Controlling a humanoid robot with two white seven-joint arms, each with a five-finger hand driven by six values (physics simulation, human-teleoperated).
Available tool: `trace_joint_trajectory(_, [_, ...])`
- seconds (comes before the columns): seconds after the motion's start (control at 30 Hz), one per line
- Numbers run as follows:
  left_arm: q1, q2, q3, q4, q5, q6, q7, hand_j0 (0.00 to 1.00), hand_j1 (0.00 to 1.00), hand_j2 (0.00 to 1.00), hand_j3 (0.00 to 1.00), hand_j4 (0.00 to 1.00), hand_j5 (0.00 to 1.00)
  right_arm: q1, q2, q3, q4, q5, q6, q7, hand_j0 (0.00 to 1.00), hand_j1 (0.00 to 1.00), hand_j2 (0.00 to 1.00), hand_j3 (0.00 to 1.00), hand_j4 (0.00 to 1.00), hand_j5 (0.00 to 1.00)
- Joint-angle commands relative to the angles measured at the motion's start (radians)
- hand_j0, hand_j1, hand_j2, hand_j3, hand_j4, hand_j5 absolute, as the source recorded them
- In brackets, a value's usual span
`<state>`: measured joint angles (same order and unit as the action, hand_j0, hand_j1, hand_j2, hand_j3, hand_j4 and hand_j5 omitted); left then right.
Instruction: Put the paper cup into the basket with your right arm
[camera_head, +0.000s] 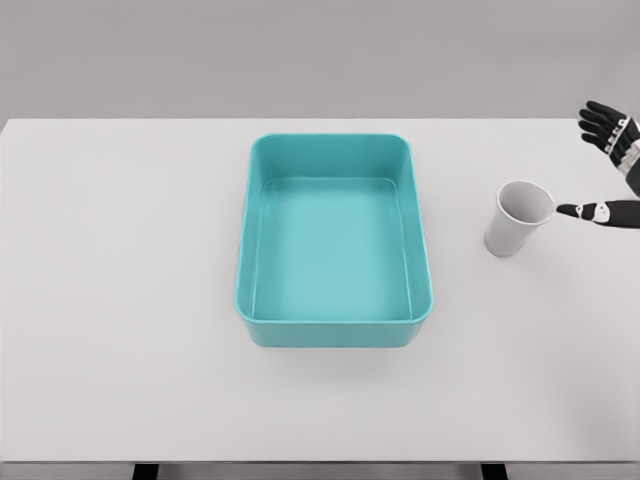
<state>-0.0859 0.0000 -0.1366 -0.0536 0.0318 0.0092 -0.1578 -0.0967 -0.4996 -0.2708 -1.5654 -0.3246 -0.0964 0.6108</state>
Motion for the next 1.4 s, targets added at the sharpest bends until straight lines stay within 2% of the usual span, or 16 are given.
trace_joint_trajectory(0.0, [0.0, 0.0, 0.0, 0.0, 0.0, 0.0, 0.0, 1.0, 1.0, 1.0, 1.0, 1.0, 1.0, 0.0, 0.033, -0.016, 0.025, -0.082, -0.008, 0.0, 1.0, 1.0, 1.0, 1.0, 1.0, 1.0])
trace_joint_trajectory(0.07, [0.0, 0.0, 0.0, 0.0, 0.0, 0.0, 0.0, 1.0, 1.0, 1.0, 1.0, 1.0, 1.0, 0.018, 0.039, -0.015, 0.042, -0.145, -0.008, 0.0, 1.0, 1.0, 1.0, 1.0, 1.0, 1.0])
trace_joint_trajectory(0.13, [0.0, 0.0, 0.0, 0.0, 0.0, 0.0, 0.0, 1.0, 1.0, 1.0, 1.0, 1.0, 1.0, 0.035, 0.046, -0.013, 0.048, -0.156, -0.009, 0.0, 1.0, 1.0, 1.0, 1.0, 1.0, 1.0])
trace_joint_trajectory(0.2, [0.0, 0.0, 0.0, 0.0, 0.0, 0.0, 0.0, 1.0, 1.0, 1.0, 1.0, 1.0, 1.0, 0.041, 0.059, -0.013, 0.054, -0.154, -0.013, 0.0, 1.0, 1.0, 1.0, 1.0, 1.0, 1.0])
trace_joint_trajectory(0.37, [0.0, 0.0, 0.0, 0.0, 0.0, 0.0, 0.0, 1.0, 1.0, 1.0, 1.0, 1.0, 1.0, 0.041, 0.067, 0.01, 0.137, -0.139, -0.039, 0.0, 1.0, 1.0, 1.0, 1.0, 1.0, 1.0])
trace_joint_trajectory(0.47, [0.0, 0.0, 0.0, 0.0, 0.0, 0.0, 0.0, 1.0, 1.0, 1.0, 1.0, 1.0, 1.0, 0.041, 0.062, 0.012, 0.176, -0.137, -0.025, 0.0, 1.0, 1.0, 1.0, 1.0, 1.0, 1.0])
trace_joint_trajectory(0.53, [0.0, 0.0, 0.0, 0.0, 0.0, 0.0, 0.0, 1.0, 1.0, 1.0, 1.0, 1.0, 1.0, 0.031, 0.059, 0.057, 0.228, -0.133, -0.022, 0.0, 1.0, 1.0, 1.0, 1.0, 1.0, 1.0])
trace_joint_trajectory(0.77, [0.0, 0.0, 0.0, 0.0, 0.0, 0.0, 0.0, 1.0, 1.0, 1.0, 1.0, 1.0, 1.0, 0.026, 0.059, 0.076, 0.288, -0.088, -0.019, 0.0, 1.0, 1.0, 1.0, 1.0, 1.0, 1.0])
trace_joint_trajectory(0.97, [0.0, 0.0, 0.0, 0.0, 0.0, 0.0, 0.0, 1.0, 1.0, 1.0, 1.0, 1.0, 1.0, -0.009, 0.064, 0.11, 0.291, -0.062, -0.019, 0.0, 1.0, 1.0, 1.0, 1.0, 1.0, 1.0])
trace_joint_trajectory(1.37, [0.0, 0.0, 0.0, 0.0, 0.0, 0.0, 0.0, 1.0, 1.0, 1.0, 1.0, 1.0, 1.0, -0.02, 0.07, 0.139, 0.315, -0.062, -0.029, 0.0, 1.0, 1.0, 1.0, 1.0, 1.0, 1.0])
